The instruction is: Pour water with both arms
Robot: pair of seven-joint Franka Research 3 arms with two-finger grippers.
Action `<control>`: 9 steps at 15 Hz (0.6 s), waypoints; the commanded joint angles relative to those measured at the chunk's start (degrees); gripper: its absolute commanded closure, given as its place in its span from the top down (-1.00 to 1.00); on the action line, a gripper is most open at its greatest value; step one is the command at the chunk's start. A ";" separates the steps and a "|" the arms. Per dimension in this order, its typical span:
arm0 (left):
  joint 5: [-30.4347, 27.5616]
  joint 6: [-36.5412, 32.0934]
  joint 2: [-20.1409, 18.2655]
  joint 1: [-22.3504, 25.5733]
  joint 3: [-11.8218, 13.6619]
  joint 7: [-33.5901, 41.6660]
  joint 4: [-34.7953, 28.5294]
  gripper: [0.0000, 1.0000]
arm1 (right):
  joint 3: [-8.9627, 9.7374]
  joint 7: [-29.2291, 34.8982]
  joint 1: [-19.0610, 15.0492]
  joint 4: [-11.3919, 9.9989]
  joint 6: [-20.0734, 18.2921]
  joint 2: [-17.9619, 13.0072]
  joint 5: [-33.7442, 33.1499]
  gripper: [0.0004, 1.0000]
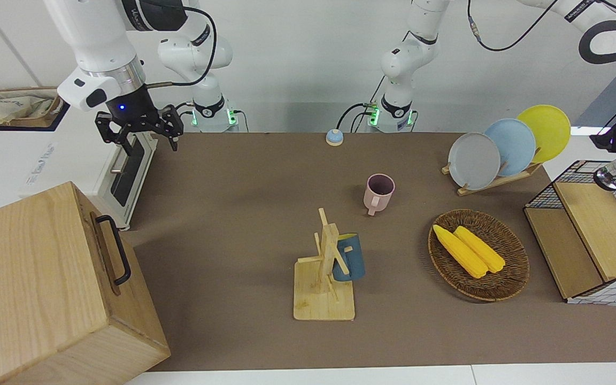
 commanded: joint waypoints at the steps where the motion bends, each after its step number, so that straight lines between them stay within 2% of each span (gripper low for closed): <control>1: -7.57 1.79 2.12 -4.62 6.23 7.68 2.42 -1.00 | 0.54 -1.10 -0.92 -0.24 -0.30 -0.55 1.05 0.98; 3: -9.16 4.41 2.82 -4.79 6.24 9.36 1.99 -1.00 | 0.54 -1.10 -0.83 -0.33 -0.30 -0.55 1.05 0.98; 6: -9.95 8.02 5.80 -4.88 5.71 9.89 2.16 -1.00 | 0.54 -1.10 -0.83 -0.33 -0.30 -0.55 1.05 0.98; 9: -13.91 12.07 8.36 -5.32 5.36 12.88 2.42 -1.00 | 0.54 -1.10 -0.83 -0.33 -0.30 -0.55 1.05 0.98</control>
